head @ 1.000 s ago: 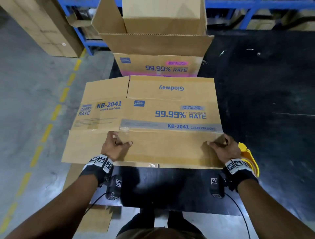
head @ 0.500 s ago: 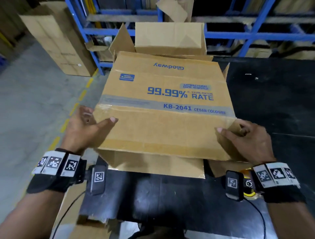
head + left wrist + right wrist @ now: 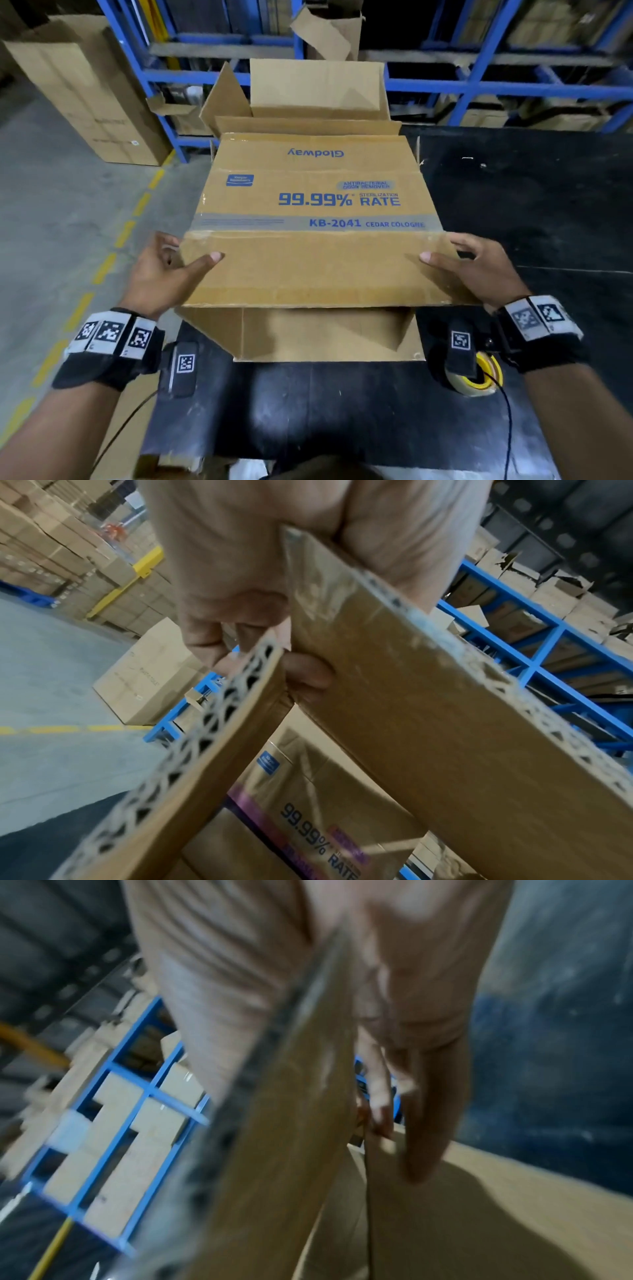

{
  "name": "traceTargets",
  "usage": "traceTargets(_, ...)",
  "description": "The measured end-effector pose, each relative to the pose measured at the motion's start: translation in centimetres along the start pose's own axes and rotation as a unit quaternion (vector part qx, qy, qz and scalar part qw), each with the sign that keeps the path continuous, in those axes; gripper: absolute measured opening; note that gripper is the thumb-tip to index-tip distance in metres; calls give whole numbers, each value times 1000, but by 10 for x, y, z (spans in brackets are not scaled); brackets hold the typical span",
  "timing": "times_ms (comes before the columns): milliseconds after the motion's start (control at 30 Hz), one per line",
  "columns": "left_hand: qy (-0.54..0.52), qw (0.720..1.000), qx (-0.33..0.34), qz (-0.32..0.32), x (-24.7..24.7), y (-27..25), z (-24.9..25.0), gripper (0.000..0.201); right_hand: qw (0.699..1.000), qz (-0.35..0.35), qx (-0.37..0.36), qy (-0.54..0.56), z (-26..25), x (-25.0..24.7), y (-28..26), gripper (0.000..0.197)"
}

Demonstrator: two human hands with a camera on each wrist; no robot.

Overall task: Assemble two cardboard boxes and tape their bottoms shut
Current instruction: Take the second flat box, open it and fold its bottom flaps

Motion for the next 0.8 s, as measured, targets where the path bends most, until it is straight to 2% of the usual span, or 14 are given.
traceTargets(33,-1,1000,-4,-5,1,4,2,67,999,-21,-2,24,-4,2,-1,51)
traceTargets(100,-2,1000,-16,-12,5,10,2,70,998,-21,-10,53,-5,2,-2,52)
traceTargets(200,-9,1000,-15,-16,10,10,-2,72,995,-4,1,103,7,6,-4,60)
traceTargets(300,-14,1000,0,-4,13,8,-15,72,989,-23,10,145,24,13,-7,70)
traceTargets(367,-34,999,-13,-26,16,9,-27,75,988,-35,2,154,31,17,-8,78)
traceTargets(433,-99,992,-35,-65,24,10,-35,80,987,-45,-1,155,34,20,-8,83)
traceTargets(467,-141,987,-41,-71,27,10,-37,75,987,-51,-3,155,33,22,-9,85)
traceTargets(533,-205,976,-40,-62,32,5,-35,50,986,-59,-7,154,33,27,-13,85)
traceTargets(600,-224,972,-35,-58,36,-1,-32,34,988,-56,-19,139,33,29,-18,81)
traceTargets(733,-293,954,-20,-58,29,-2,-28,42,993,-49,-60,93,22,19,-22,74)
traceTargets(800,-305,950,-9,-66,24,2,-23,46,993,-61,-71,74,17,14,-23,78)
Point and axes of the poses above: each hand's wrist, its own y-axis towards the middle knuckle, its own x-axis out of the palm, z = x × y, the point moved 7 cm from there along y, towards the middle knuckle, and after that the axes turned 10 degrees about x, right-handed, at the moved point
